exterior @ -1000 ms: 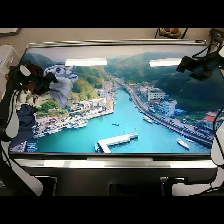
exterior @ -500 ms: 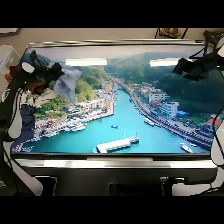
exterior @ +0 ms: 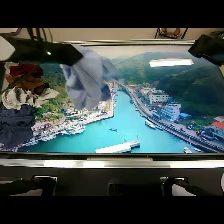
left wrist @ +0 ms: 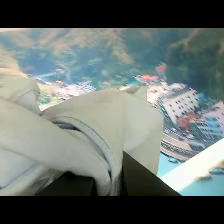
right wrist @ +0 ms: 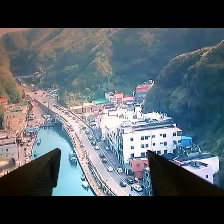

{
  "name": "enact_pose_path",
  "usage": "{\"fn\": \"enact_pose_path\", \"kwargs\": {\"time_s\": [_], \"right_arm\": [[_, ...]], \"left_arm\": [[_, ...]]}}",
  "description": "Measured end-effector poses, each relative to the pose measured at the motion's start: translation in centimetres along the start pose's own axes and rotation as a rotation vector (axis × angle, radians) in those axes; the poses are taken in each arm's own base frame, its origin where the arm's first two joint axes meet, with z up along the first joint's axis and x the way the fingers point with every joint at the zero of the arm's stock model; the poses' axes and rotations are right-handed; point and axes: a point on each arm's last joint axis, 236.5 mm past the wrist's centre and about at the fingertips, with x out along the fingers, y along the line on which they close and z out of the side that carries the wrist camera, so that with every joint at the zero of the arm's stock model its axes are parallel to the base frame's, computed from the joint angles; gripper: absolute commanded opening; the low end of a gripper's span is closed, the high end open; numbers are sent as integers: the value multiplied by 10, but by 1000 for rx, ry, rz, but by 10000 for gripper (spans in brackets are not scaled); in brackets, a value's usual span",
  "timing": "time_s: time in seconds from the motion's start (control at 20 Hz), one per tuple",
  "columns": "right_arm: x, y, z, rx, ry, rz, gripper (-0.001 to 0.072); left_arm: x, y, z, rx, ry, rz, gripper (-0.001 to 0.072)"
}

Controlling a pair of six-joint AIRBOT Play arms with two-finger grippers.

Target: Fold the clothes and pants, and hang the long-sleeved shirts on hangers.

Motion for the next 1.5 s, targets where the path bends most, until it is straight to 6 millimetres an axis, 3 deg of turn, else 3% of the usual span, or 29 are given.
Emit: {"fn": "enact_pose_path", "kwargs": {"time_s": [0.2, 0.25, 0.35, 0.45, 0.55, 0.6, 0.7, 0.85, 0.95, 1.1, 1.25, 1.5], "right_arm": [[-27, 3, -13, -25, 33, -16, 608], [-30, 2, -18, -29, 52, -22, 608], [-33, -2, -28, -32, 90, -38, 608], [-31, -10, -40, -34, 144, -68, 613], [-22, -24, -56, -36, 226, -112, 660], [-15, -32, -65, -32, 276, -137, 687], [5, -46, -87, -18, 398, -168, 688], [37, -63, -133, 16, 619, -186, 687], [52, -71, -167, 45, 747, -194, 686], [66, -79, -230, 87, 931, -191, 686], [76, -75, -292, 140, 1051, -140, 695], [86, -58, -368, 230, 1148, -40, 701]], "left_arm": [[52, -100, -76, 43, 179, -146, 23], [71, -118, -102, 36, 241, -165, 86], [103, -142, -151, 18, 353, -184, 720], [126, -162, -201, -16, 485, -208, 712], [131, -170, -217, -71, 541, -236, 712], [129, -168, -217, -94, 553, -243, 713], [118, -150, -197, -135, 525, -240, 712], [90, -89, -187, -154, 555, -161, 712], [74, -35, -207, -188, 632, -68, 712], [63, 16, -266, -312, 759, -8, 711], [75, 15, -316, -482, 781, -78, 710], [108, -22, -351, -661, 718, -205, 707]]}}
